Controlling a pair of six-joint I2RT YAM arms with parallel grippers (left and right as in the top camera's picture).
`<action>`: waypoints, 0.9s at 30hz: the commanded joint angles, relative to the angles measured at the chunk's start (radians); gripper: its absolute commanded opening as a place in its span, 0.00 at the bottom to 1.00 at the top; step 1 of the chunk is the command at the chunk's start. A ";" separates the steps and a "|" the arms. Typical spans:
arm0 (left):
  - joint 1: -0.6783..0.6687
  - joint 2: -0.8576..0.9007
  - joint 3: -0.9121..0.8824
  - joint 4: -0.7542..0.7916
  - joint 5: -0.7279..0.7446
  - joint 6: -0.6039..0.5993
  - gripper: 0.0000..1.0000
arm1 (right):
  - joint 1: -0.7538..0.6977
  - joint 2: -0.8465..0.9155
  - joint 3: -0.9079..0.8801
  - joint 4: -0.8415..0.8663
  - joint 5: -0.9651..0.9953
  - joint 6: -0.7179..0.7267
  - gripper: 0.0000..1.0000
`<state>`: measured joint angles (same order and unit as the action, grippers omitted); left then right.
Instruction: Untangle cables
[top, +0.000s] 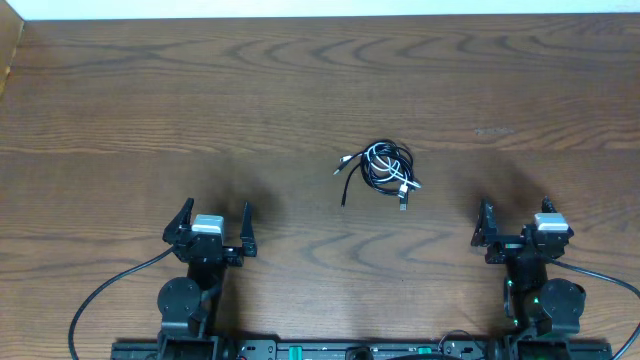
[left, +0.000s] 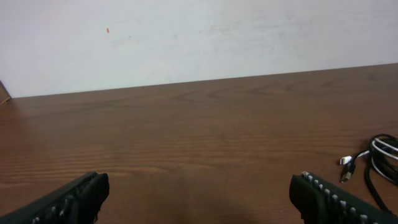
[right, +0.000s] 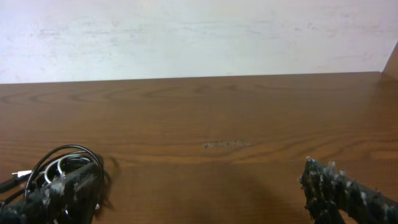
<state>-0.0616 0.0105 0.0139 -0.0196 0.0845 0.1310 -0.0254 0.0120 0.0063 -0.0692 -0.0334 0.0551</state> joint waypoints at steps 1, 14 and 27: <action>0.004 -0.006 -0.010 -0.043 0.035 -0.005 0.98 | 0.007 -0.007 -0.001 -0.004 -0.003 -0.015 0.99; 0.004 -0.006 -0.010 -0.043 0.035 -0.005 0.98 | 0.007 -0.007 -0.001 -0.004 -0.003 -0.015 0.99; 0.004 -0.006 -0.010 -0.043 0.039 -0.110 0.98 | 0.007 -0.007 -0.001 -0.004 -0.003 -0.015 0.99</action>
<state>-0.0616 0.0105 0.0139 -0.0196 0.0849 0.1051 -0.0254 0.0120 0.0063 -0.0692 -0.0334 0.0551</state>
